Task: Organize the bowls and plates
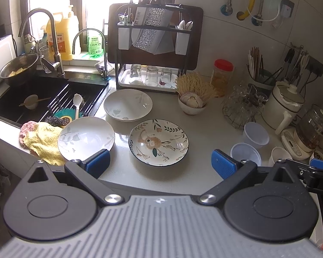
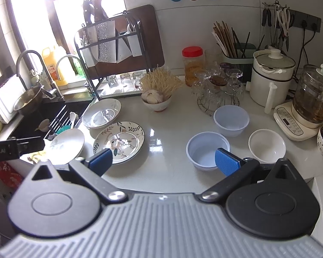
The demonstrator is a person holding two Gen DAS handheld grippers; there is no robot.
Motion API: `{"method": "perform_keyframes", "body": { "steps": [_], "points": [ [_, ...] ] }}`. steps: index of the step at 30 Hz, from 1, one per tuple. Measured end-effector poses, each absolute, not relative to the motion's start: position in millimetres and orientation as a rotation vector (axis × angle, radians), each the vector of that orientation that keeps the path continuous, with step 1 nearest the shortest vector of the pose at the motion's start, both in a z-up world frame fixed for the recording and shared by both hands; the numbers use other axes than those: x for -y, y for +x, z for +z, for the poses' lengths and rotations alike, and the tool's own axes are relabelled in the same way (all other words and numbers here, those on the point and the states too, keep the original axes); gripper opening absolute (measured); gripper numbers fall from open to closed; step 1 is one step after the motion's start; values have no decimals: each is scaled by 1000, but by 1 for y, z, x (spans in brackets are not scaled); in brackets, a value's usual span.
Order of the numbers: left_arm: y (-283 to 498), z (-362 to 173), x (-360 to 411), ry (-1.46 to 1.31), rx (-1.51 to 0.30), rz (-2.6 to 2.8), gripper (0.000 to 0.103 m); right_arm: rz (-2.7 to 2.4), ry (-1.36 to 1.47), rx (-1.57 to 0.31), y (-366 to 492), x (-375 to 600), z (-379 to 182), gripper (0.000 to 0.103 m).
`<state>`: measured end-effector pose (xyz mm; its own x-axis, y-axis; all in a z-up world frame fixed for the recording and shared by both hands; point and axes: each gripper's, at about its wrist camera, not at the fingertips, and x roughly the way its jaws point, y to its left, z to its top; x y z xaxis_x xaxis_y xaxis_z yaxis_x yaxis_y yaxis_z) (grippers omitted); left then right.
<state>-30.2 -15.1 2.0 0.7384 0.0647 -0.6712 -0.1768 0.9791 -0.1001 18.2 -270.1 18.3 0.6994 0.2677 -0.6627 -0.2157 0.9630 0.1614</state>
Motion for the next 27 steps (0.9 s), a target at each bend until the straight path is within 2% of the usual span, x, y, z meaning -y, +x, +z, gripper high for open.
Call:
{"method": "perform_keyframes", "body": {
  "steps": [27],
  "points": [
    [-37,-14,50,-162,-765,125,102,301,120,-804,16,296,1,103]
  ]
}}
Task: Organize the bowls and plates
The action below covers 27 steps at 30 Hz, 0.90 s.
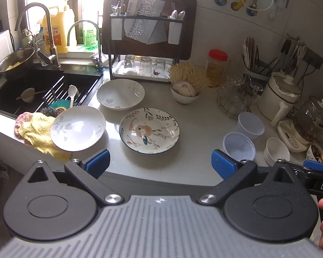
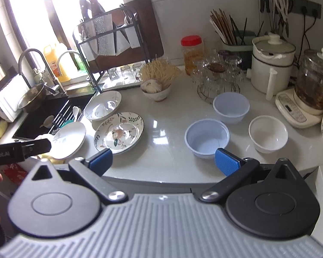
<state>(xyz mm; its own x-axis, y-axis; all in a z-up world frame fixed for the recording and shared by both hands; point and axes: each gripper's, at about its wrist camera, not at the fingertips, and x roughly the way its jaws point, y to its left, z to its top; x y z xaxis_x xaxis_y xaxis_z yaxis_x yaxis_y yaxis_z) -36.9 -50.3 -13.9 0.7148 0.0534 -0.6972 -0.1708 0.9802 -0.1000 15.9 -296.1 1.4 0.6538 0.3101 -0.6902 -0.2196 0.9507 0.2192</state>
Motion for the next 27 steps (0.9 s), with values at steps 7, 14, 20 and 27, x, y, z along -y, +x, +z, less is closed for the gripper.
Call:
{"method": "perform_keyframes", "body": {
  "steps": [7,14,20,27],
  "points": [
    [-39,-25,75,-179,-788,140,102,327,105,-800,12,312,-5,103],
    [-43,-36,86,-191,-779,155,102,391,124,-779,11,320,-7,103],
    [-47,-39,78,-210,-792,157,102,427,139,-771,11,308,-8,103],
    [-28,-45,43,-211,-790,166,102,445,156,-745,18,284,-12,103]
  ]
}}
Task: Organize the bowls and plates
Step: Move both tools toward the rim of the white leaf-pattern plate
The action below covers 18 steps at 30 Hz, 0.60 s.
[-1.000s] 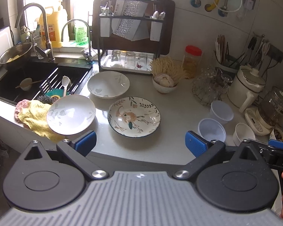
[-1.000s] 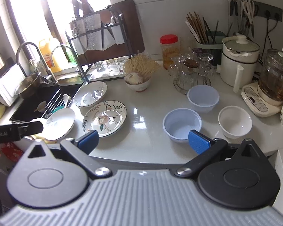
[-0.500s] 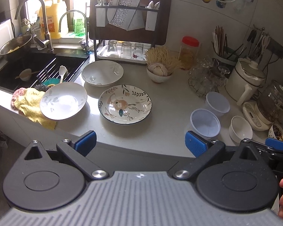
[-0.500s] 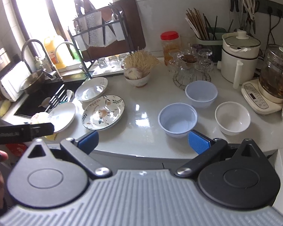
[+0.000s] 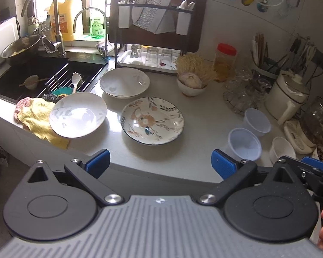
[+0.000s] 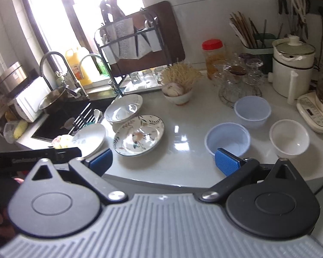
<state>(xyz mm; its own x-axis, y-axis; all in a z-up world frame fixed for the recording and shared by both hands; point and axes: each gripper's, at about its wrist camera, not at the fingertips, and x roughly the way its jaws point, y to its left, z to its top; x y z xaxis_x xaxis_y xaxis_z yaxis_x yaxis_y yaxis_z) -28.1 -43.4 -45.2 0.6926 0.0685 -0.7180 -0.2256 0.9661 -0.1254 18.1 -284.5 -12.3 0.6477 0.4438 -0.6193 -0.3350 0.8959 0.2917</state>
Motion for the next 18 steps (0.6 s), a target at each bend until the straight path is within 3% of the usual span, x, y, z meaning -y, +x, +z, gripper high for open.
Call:
{"method": "perform_keyframes", "body": {
  "steps": [18],
  "points": [
    [58,-80,-142,-273,-851,153,102,416,143,-816,83,121,-36,101]
  ]
}}
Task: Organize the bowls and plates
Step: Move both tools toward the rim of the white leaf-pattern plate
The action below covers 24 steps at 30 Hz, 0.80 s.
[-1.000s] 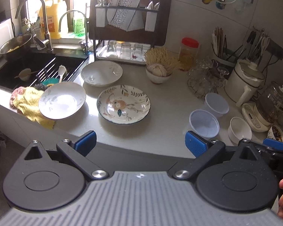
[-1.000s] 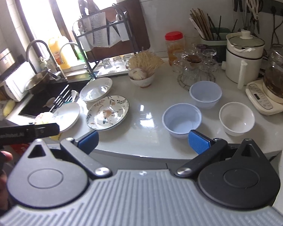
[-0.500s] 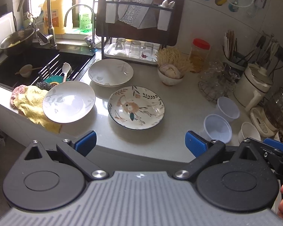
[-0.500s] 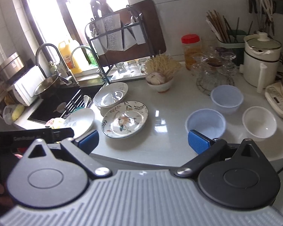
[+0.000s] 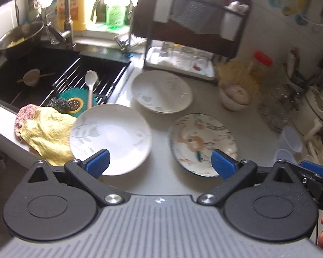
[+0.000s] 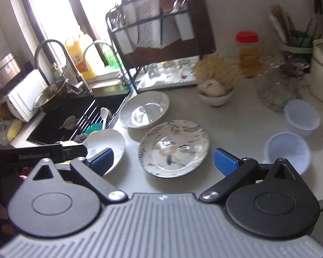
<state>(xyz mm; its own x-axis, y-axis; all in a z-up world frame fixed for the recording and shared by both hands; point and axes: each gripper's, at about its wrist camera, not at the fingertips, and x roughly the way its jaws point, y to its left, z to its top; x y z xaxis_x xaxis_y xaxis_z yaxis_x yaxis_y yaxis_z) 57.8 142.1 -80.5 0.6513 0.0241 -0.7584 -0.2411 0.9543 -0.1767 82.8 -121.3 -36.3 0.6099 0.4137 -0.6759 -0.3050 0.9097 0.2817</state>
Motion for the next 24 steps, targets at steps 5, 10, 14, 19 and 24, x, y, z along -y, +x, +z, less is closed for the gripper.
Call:
{"method": "perform_keyframes", "body": {
  "steps": [5,10,14,19,24],
  "points": [
    [84,-108,-198,-279,-891,178,102,375,148,-876,108,76,-62,101],
    [111,-138,-248,-266,-947,142,101,348,152,-942,129,25,-83,93],
    [130,-160,-276,-250,-997,93,101,359,147,-1002,141,-12,-97,81],
    [147,-189,-309,-242,-1044,62,101,372,175,-1094,149,-38,-123,68],
    [161,-209,-330,-272,-1080,8,101,345,217,-1173,155,-53,-150,49]
  ]
}}
